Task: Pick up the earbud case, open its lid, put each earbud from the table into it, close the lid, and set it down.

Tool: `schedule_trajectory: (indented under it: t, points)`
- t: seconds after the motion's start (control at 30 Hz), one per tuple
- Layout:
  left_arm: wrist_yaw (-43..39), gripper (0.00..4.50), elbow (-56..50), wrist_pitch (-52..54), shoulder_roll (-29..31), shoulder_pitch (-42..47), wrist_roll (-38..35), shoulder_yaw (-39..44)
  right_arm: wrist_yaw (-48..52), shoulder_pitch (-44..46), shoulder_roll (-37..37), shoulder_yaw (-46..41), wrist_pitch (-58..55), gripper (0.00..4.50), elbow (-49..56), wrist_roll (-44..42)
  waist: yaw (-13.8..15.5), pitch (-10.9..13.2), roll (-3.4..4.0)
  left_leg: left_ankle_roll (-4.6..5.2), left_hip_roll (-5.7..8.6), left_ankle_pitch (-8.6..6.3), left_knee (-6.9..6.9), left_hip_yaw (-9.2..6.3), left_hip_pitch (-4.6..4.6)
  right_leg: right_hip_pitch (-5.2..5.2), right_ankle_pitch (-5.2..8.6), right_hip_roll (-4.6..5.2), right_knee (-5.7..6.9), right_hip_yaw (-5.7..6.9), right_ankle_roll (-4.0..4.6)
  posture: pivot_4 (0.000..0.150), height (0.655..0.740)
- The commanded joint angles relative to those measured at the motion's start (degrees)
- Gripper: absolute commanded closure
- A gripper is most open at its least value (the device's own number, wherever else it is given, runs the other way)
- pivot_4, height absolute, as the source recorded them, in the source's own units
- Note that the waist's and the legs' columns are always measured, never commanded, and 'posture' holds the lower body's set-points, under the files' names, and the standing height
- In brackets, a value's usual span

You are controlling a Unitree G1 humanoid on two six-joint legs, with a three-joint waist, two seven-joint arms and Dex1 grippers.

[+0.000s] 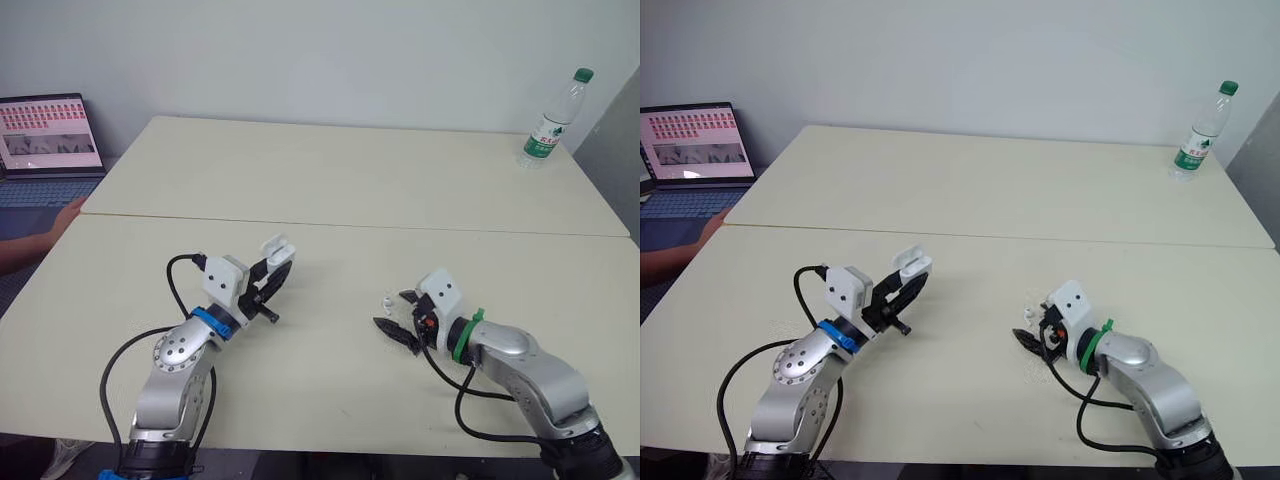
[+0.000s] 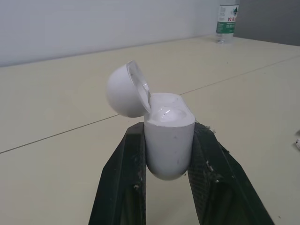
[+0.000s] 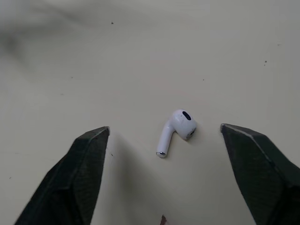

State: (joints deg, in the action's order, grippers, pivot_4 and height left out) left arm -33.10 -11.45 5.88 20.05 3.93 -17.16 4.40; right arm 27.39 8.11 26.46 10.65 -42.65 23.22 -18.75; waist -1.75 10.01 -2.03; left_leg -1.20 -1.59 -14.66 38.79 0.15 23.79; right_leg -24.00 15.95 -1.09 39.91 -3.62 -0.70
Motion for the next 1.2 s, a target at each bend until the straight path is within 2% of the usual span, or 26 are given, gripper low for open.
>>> schedule_trajectory:
  t: [0.03,1.2]
  points:
    - [0.7,3.69,-3.56,0.12,0.6,-0.67,-0.7,1.04,-0.32,0.86,-0.81,0.65,1.16,1.21,0.06,1.29,-0.01,0.0,0.0,0.0,0.0,0.0,0.0,0.01,0.0,0.0,0.0,0.0,0.0,-0.01,0.0,0.15,0.74]
    - [2.17,3.69,-6.3,0.25,1.12,-3.69,-0.68,1.72,4.73,4.31,-2.51,3.22,-0.09,1.21,-3.47,2.46,-0.09,-0.02,-0.02,0.0,-0.02,0.0,0.0,0.0,-0.02,0.01,0.0,-0.01,0.0,0.0,0.0,0.15,0.74]
